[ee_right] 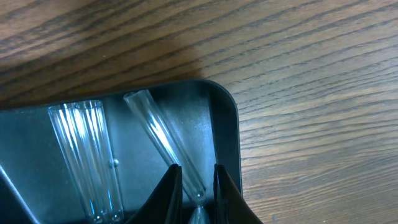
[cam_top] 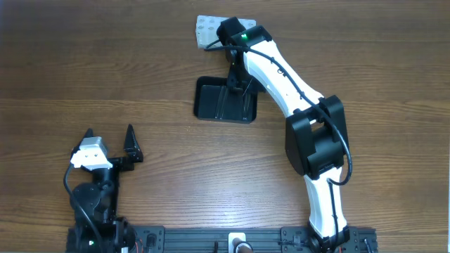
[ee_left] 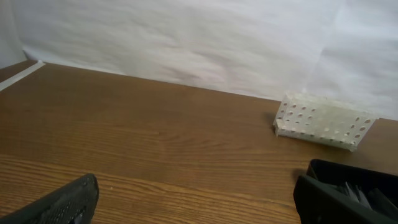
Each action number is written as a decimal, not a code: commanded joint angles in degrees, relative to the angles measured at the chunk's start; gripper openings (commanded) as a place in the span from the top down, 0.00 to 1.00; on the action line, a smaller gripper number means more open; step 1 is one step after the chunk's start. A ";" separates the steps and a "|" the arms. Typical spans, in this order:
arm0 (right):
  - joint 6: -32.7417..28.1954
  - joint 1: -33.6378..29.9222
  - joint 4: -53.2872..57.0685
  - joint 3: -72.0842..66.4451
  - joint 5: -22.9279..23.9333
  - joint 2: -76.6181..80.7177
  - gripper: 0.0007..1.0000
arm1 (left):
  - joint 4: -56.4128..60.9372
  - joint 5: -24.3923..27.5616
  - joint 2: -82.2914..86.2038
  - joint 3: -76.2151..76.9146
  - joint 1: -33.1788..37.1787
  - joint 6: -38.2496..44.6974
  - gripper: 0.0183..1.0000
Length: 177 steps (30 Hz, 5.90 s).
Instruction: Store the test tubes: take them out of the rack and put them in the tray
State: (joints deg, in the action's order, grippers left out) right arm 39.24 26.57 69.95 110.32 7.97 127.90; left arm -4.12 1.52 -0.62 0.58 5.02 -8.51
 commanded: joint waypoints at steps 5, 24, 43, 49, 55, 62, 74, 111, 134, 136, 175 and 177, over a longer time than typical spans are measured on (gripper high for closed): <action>0.79 1.33 -0.59 -0.57 0.26 3.10 0.84 | -0.26 -0.02 0.46 -0.24 0.35 1.03 0.00; -3.63 1.22 0.66 2.21 0.17 2.91 0.38 | -0.26 -0.04 0.46 -0.24 0.35 1.03 0.00; -20.06 -0.81 25.79 43.12 -0.63 2.01 0.01 | -0.26 -0.04 0.46 -0.24 0.35 1.03 0.00; -21.77 -1.38 26.16 46.80 1.09 -3.69 0.01 | -0.26 -0.02 0.46 -0.24 0.35 1.03 0.00; -24.48 -1.79 27.34 46.31 2.58 -10.97 0.01 | -0.26 -0.04 0.46 -0.24 0.35 1.03 0.00; -25.20 -4.00 27.34 42.10 3.63 -20.76 0.01 | -0.26 -0.04 0.46 -0.24 0.35 1.03 0.00; -26.69 -10.34 19.71 2.54 11.32 -51.21 0.01 | -0.26 -0.04 0.46 -0.24 0.35 1.03 0.00; -52.61 -19.21 -106.73 -100.61 11.41 -92.87 0.01 | -0.26 -0.04 0.46 -0.24 0.35 1.05 0.00; -52.59 -24.28 -77.18 -110.01 11.19 -120.93 0.01 | -0.26 -0.04 0.46 -0.24 0.35 1.03 0.00; -52.61 -24.28 -72.00 -110.01 11.19 -123.95 0.01 | -0.26 -0.04 0.46 -0.24 0.35 1.03 0.00; -36.72 -27.23 -65.64 -110.01 -8.15 -127.62 0.01 | -0.28 -0.04 0.46 -0.24 0.35 1.03 0.00; -36.72 -27.23 -65.66 -110.01 -7.80 -127.62 0.01 | -0.26 -0.04 0.46 -0.24 0.35 1.03 0.00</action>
State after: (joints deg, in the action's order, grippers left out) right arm 1.39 -0.25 4.10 0.62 0.95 0.80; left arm -4.12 1.52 -0.58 0.58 5.02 -8.51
